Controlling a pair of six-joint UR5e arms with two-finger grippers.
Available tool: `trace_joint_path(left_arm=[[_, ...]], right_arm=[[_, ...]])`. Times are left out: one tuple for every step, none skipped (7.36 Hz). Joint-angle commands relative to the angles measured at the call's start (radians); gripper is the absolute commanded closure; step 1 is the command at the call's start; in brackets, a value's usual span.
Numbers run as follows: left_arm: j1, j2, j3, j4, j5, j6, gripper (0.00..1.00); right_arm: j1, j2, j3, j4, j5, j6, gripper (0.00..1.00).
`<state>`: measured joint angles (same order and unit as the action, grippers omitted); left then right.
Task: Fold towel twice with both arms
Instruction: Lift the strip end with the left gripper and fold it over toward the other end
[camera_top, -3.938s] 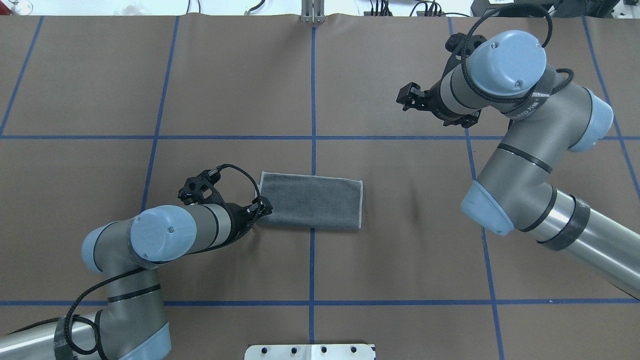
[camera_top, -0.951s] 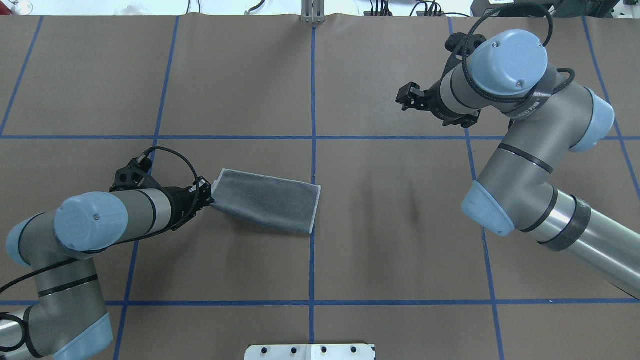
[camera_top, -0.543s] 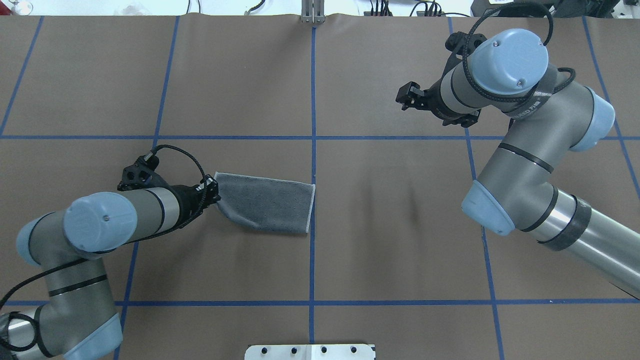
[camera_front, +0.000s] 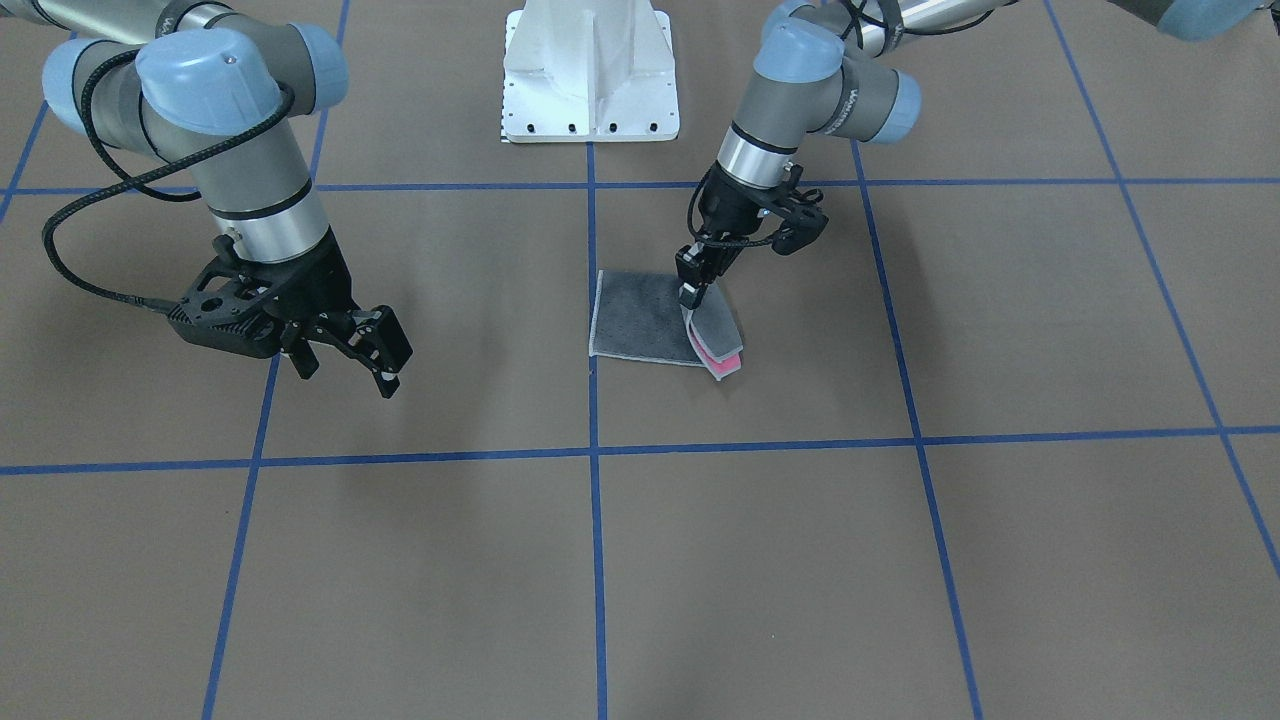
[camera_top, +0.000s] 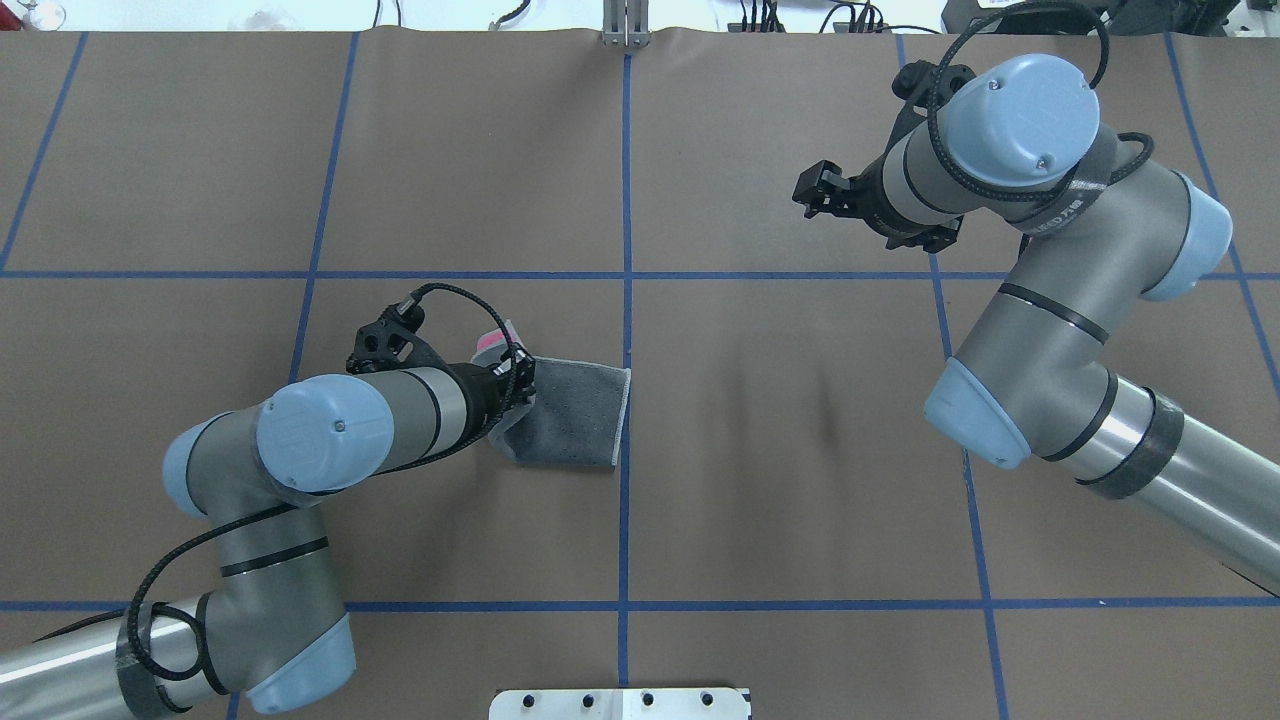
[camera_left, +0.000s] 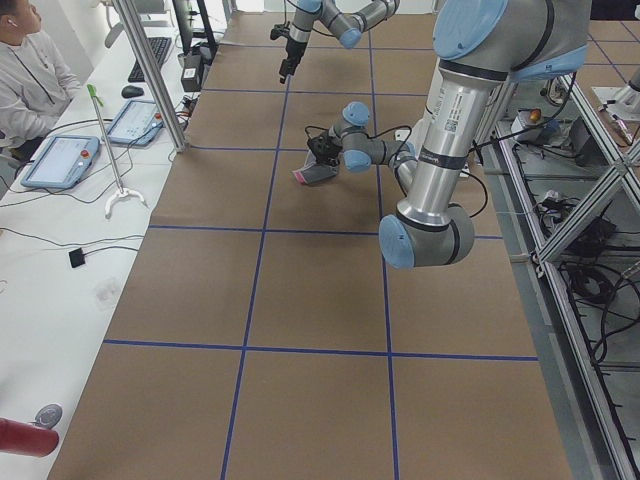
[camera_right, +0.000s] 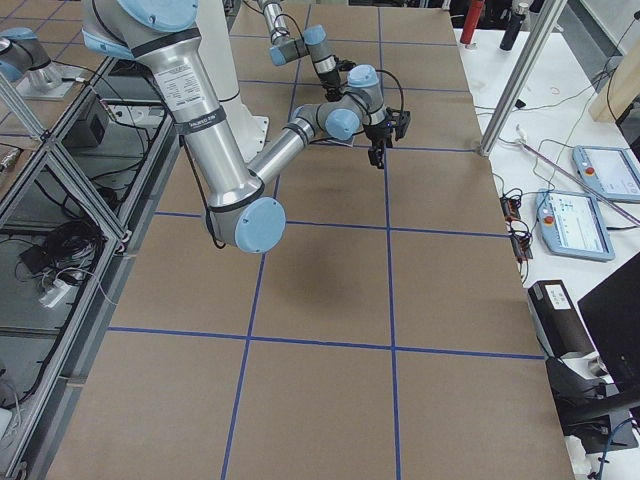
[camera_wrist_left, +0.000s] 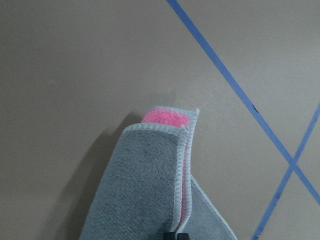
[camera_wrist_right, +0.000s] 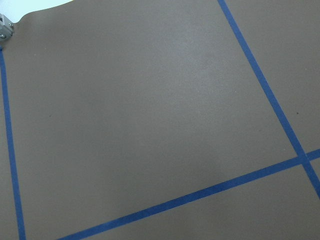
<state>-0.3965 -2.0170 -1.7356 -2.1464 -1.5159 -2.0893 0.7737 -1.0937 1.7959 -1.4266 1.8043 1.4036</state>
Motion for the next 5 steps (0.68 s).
trace_joint_path(left_arm=[[0.021,-0.075,0.004,0.000,0.000,0.000,1.00],[0.024,-0.083,0.005,0.002,0.000,0.002,1.00],[0.037,-0.085,0.011,0.002,0.000,0.003,1.00],[0.050,-0.083,0.011,0.002,0.002,0.009,1.00],[0.065,-0.086,0.011,0.000,0.003,0.049,1.00]], right_arm=[[0.004,0.000,-0.001,0.000,0.001,0.000,0.00],[0.006,0.000,-0.001,0.000,0.001,0.000,0.00],[0.006,0.000,-0.001,0.000,0.001,0.000,0.00],[0.006,0.000,-0.001,0.002,0.001,0.000,0.00],[0.006,-0.002,-0.001,0.002,0.001,0.000,0.00]])
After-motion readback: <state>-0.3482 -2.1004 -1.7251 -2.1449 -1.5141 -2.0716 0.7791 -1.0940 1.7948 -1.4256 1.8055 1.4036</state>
